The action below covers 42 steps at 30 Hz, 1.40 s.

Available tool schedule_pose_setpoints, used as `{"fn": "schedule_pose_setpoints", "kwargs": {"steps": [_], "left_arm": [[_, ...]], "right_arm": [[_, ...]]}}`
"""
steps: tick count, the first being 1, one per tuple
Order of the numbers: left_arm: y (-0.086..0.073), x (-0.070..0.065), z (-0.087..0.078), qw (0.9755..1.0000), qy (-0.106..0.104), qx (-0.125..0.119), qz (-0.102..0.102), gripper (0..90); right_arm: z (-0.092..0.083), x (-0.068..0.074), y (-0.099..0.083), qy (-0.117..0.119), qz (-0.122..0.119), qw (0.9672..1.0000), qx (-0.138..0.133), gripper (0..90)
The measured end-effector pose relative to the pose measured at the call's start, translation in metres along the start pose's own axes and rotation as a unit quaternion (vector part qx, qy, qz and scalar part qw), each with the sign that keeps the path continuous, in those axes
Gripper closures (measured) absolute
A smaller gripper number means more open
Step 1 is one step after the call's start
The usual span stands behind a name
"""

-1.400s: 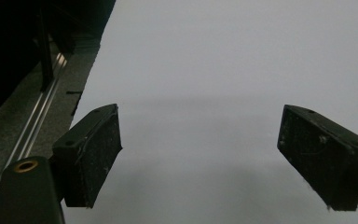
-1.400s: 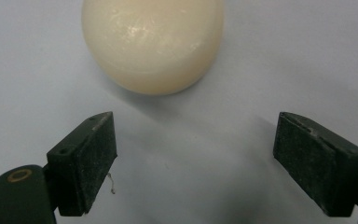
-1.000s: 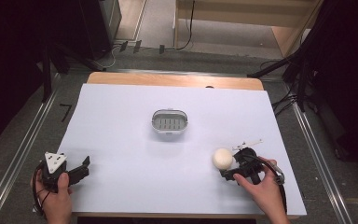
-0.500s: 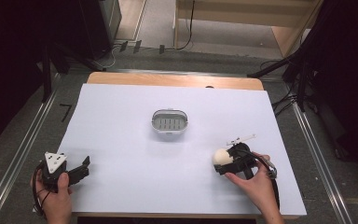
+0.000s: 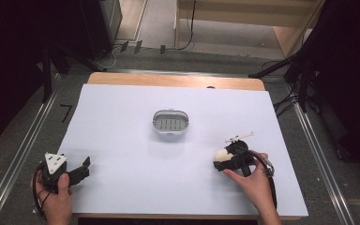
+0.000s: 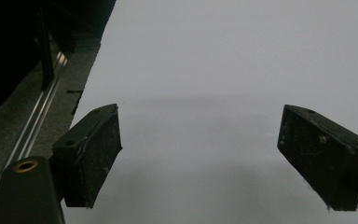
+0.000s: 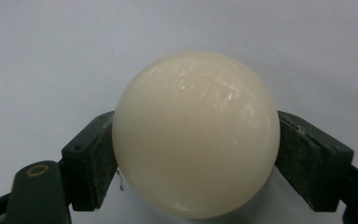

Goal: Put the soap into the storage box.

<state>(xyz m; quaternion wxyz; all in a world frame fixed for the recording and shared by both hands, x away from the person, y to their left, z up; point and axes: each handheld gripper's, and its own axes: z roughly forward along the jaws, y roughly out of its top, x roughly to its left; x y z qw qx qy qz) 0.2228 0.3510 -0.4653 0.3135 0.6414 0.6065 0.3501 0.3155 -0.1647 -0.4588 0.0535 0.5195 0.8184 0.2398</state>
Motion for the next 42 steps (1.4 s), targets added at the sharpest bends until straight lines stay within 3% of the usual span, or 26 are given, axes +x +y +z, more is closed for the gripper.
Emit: {"fn": "schedule_pose_setpoints", "kwargs": {"steps": [19,25,42], "left_arm": [[0.0,0.0,0.0,1.0,0.001,0.0,0.001,14.3],[0.0,0.0,0.0,1.0,0.001,0.001,0.001,14.3],[0.0,0.0,0.0,1.0,0.001,0.0,0.001,14.3]], "right_arm": [[0.002,0.004,0.003,-0.016,0.006,0.9998,-0.007,24.6],[0.0,0.004,0.004,-0.002,0.012,0.9999,-0.007,24.7],[-0.011,0.011,0.018,-0.01,-0.015,0.9997,-0.018,24.7]]}}
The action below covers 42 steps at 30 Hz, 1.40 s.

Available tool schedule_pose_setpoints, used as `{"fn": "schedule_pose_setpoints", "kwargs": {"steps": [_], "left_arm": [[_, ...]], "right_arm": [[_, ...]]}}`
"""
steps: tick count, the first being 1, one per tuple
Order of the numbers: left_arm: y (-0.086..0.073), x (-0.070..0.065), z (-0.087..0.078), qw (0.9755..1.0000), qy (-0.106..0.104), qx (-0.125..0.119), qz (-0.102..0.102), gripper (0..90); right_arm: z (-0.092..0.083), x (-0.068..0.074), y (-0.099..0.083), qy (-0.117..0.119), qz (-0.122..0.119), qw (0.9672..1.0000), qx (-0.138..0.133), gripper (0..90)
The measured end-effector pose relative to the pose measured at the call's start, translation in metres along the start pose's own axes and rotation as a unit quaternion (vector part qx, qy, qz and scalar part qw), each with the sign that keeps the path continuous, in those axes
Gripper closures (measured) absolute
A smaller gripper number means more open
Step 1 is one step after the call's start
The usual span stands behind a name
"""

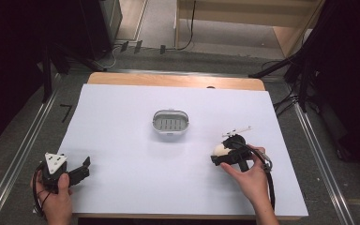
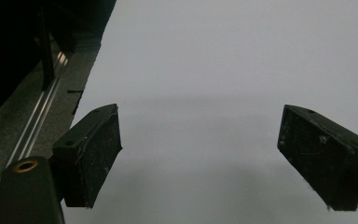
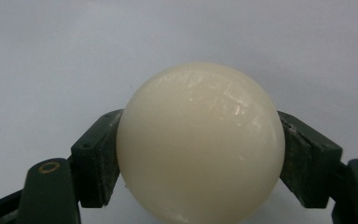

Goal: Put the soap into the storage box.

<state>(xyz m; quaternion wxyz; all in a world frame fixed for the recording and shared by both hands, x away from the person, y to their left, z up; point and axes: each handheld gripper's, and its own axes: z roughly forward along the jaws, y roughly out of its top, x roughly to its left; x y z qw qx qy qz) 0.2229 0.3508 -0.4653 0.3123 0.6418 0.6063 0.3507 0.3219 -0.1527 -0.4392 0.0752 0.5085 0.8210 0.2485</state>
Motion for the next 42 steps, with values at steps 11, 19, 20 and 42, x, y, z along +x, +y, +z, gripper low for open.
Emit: {"fn": "schedule_pose_setpoints", "kwargs": {"steps": [11,19,20,42], "left_arm": [[0.0,0.0,0.0,1.0,0.0,0.001,0.0,14.3],[0.0,0.0,0.0,1.0,0.0,0.0,-0.001,14.3],[0.0,0.0,0.0,1.0,0.0,0.0,-0.001,14.3],[0.0,0.0,0.001,1.0,-0.001,0.001,0.0,14.3]], "right_arm": [[-0.002,0.006,0.013,0.003,-0.009,0.9999,-0.004,24.7],[-0.001,0.012,0.02,0.013,-0.012,0.9998,-0.007,24.7],[-0.001,0.013,0.021,0.015,-0.011,0.9998,-0.006,24.7],[0.0,0.032,0.044,0.031,-0.022,0.9992,-0.012,24.7]]}}
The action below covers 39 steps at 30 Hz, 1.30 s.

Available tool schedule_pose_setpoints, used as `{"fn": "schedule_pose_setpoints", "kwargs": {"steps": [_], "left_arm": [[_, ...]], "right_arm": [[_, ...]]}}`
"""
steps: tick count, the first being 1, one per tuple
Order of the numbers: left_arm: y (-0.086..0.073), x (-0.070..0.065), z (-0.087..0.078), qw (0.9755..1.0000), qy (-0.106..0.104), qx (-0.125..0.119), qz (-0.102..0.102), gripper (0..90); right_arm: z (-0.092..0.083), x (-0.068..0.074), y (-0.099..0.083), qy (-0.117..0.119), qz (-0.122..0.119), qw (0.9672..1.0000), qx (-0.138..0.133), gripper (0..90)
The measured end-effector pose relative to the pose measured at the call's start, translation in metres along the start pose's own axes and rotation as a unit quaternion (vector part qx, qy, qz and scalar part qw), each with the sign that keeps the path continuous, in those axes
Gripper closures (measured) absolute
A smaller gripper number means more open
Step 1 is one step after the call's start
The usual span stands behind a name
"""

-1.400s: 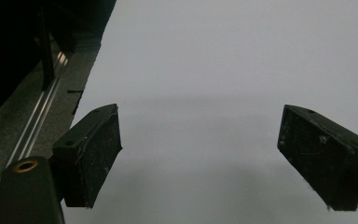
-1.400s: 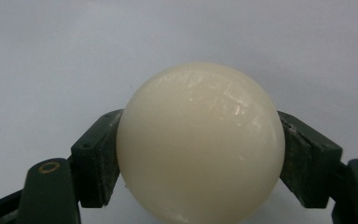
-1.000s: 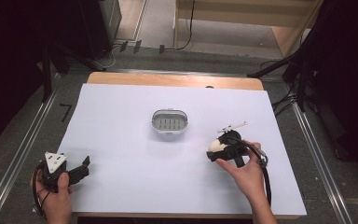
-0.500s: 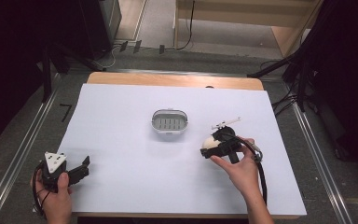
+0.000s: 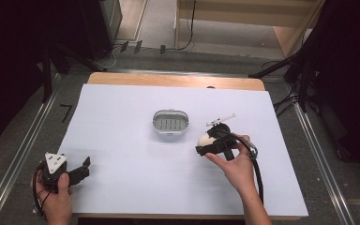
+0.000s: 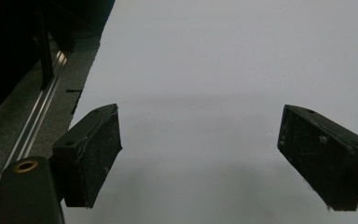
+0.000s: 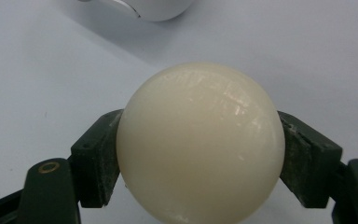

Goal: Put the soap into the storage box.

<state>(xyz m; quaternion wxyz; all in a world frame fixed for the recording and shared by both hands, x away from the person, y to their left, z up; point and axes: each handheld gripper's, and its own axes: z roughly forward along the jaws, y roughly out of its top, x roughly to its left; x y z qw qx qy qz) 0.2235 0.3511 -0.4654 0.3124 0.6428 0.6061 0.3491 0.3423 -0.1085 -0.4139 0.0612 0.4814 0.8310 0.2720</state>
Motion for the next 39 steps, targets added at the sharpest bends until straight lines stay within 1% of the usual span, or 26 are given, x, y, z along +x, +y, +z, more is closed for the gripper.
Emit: {"fn": "schedule_pose_setpoints", "kwargs": {"steps": [10,18,20,23,25,27,38,39], "left_arm": [[0.0,0.0,0.0,1.0,0.0,0.0,0.0,14.3],[0.0,0.0,0.0,1.0,-0.001,0.001,-0.001,14.3],[0.0,0.0,0.0,1.0,-0.001,0.001,-0.001,14.3],[0.0,0.0,0.0,1.0,-0.001,0.001,-0.002,14.3],[0.0,0.0,0.001,1.0,-0.001,0.001,-0.003,14.3],[0.0,0.001,0.001,1.0,-0.002,0.001,-0.002,14.3],[0.0,0.001,0.001,1.0,-0.001,0.004,-0.004,14.3],[0.0,0.001,0.001,1.0,-0.002,0.004,-0.005,14.3]], "right_arm": [[0.002,0.006,0.009,0.005,-0.006,1.0,0.002,24.8],[0.001,0.008,0.019,0.012,-0.002,0.9999,-0.006,24.7],[0.001,0.009,0.022,0.013,-0.006,0.9999,-0.007,24.7],[0.001,0.012,0.027,0.014,-0.006,0.9999,-0.007,24.7],[0.002,0.014,0.031,0.014,-0.012,0.9998,-0.007,24.7],[0.002,0.016,0.034,0.014,-0.011,0.9998,-0.006,24.7],[0.01,0.026,0.048,0.019,-0.019,0.9996,-0.002,24.7],[0.011,0.028,0.052,0.02,-0.022,0.9995,-0.003,24.7]]}}
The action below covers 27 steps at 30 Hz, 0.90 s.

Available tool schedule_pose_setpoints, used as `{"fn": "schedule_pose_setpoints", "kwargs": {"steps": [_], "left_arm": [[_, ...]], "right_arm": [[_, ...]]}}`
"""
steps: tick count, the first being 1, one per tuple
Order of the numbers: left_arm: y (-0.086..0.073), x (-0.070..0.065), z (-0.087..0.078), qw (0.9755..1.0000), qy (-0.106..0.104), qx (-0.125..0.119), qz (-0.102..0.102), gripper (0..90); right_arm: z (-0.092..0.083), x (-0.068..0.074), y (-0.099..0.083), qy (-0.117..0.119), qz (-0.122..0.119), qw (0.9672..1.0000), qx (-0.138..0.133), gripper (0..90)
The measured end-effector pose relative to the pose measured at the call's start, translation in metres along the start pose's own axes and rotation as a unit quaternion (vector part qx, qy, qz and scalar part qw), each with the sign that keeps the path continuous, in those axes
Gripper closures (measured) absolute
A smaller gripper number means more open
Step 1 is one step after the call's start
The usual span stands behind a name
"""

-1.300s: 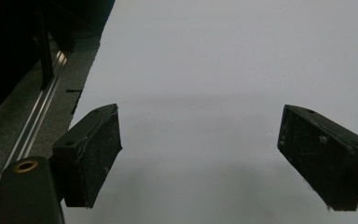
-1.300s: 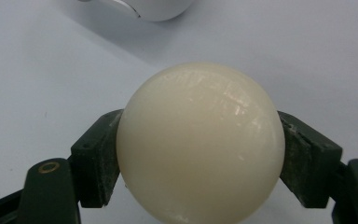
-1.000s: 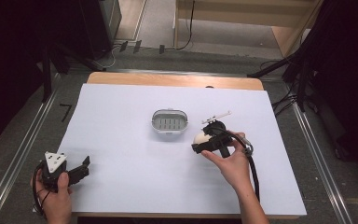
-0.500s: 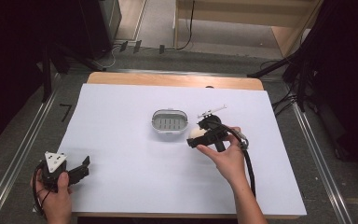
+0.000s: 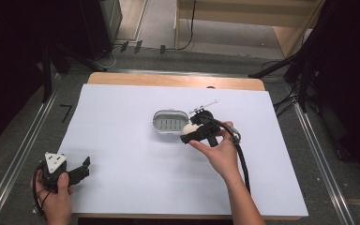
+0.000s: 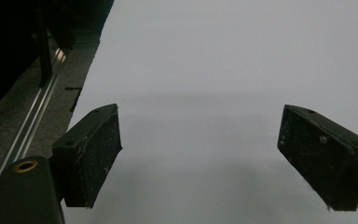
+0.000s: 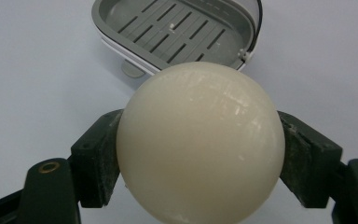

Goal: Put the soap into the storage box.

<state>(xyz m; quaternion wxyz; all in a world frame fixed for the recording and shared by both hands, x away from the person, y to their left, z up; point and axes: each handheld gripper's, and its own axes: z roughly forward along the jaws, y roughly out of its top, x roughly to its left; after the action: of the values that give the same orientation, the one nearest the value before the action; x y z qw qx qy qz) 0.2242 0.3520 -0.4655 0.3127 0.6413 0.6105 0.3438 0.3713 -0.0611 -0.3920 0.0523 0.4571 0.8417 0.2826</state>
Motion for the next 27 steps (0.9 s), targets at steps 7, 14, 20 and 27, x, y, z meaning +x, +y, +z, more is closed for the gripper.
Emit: {"fn": "schedule_pose_setpoints", "kwargs": {"steps": [7,14,20,27], "left_arm": [[0.0,0.0,0.0,1.0,-0.001,0.0,-0.001,14.3],[0.0,0.0,0.0,1.0,0.0,0.002,0.001,14.3],[0.0,0.0,0.0,1.0,0.0,0.002,0.001,14.3],[0.0,0.0,0.0,1.0,0.001,0.002,0.0,14.3]], "right_arm": [[0.002,0.005,0.01,0.0,0.0,1.0,0.002,24.7],[0.005,0.007,0.019,0.002,-0.007,1.0,-0.001,24.8],[0.009,0.009,0.025,-0.002,-0.007,1.0,0.0,24.7],[0.014,0.01,0.032,-0.002,-0.007,1.0,0.001,24.8]]}}
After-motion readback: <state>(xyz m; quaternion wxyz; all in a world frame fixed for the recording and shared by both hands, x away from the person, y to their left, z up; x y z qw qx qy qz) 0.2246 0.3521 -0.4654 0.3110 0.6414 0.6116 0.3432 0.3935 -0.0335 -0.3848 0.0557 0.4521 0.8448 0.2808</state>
